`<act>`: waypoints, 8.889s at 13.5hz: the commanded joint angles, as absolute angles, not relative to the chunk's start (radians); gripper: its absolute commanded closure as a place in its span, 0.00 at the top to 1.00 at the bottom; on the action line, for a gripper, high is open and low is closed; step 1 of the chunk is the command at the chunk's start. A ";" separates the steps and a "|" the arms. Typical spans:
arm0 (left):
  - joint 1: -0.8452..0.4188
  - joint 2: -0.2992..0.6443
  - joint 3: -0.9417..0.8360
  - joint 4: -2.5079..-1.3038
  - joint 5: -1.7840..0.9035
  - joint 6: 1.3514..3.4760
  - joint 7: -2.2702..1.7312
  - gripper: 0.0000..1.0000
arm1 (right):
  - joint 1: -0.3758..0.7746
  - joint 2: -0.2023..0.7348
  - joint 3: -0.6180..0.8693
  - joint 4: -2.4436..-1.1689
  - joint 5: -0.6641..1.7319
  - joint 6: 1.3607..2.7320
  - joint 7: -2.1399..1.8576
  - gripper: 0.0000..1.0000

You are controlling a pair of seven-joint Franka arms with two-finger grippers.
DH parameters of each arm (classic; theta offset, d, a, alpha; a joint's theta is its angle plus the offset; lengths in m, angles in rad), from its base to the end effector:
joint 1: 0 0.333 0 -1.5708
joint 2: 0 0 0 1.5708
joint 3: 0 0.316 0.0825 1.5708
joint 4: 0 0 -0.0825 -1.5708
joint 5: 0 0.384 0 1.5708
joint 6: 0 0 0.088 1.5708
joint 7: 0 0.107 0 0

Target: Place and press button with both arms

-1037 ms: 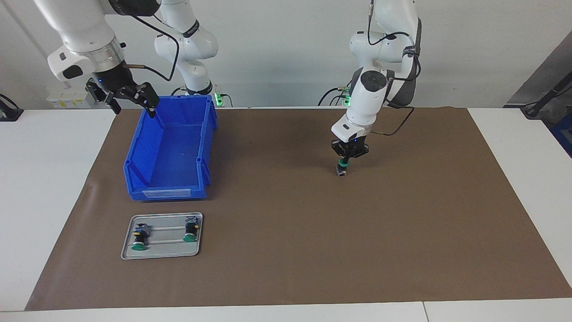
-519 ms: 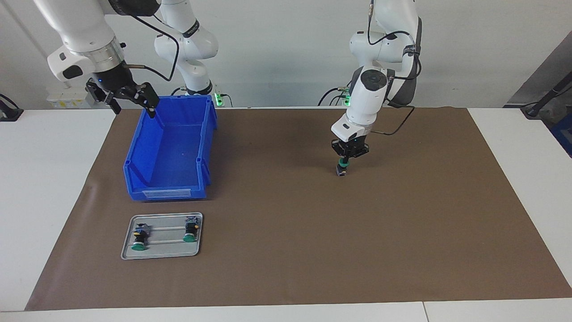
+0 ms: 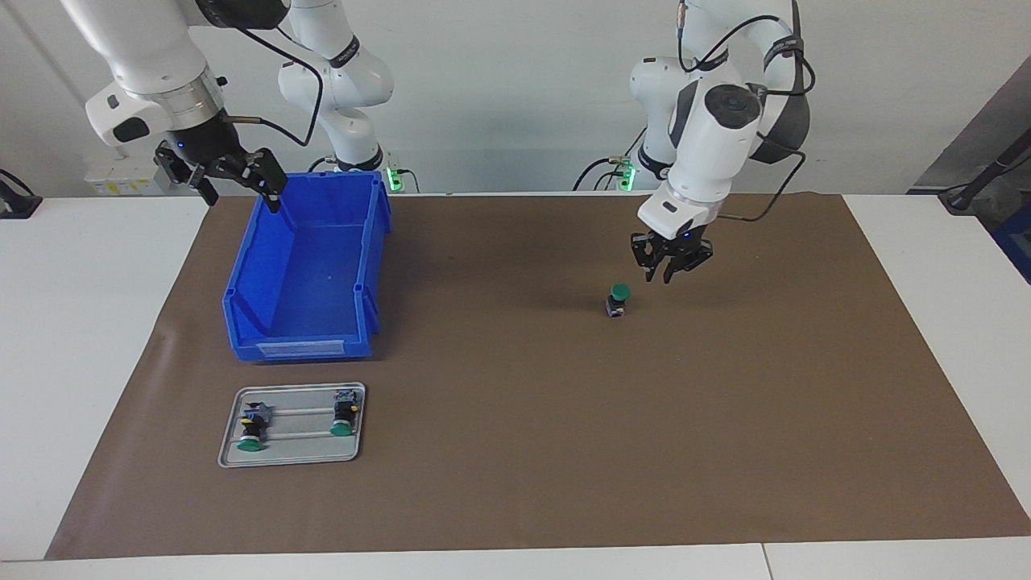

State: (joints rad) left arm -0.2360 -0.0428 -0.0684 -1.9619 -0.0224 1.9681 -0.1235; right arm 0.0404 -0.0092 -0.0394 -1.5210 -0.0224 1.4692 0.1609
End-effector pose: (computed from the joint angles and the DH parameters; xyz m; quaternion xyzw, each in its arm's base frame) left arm 0.5253 -0.1670 0.4961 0.9959 -0.0862 0.0220 0.0140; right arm 0.5414 -0.0022 0.6441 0.9964 -0.0807 -0.0203 0.0127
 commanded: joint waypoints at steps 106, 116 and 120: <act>-0.057 -0.041 0.066 -1.526 0.002 1.474 0.130 1.00 | -0.001 -0.044 0.026 -1.889 0.179 1.894 -0.255 0.00; -0.057 -0.041 0.066 -1.526 0.002 1.473 0.130 1.00 | -0.130 -0.126 0.021 -2.324 0.311 2.250 -0.523 0.00; -0.057 -0.041 0.066 -1.526 0.002 1.473 0.130 1.00 | -0.129 -0.068 0.020 -2.358 0.311 2.335 -0.557 0.00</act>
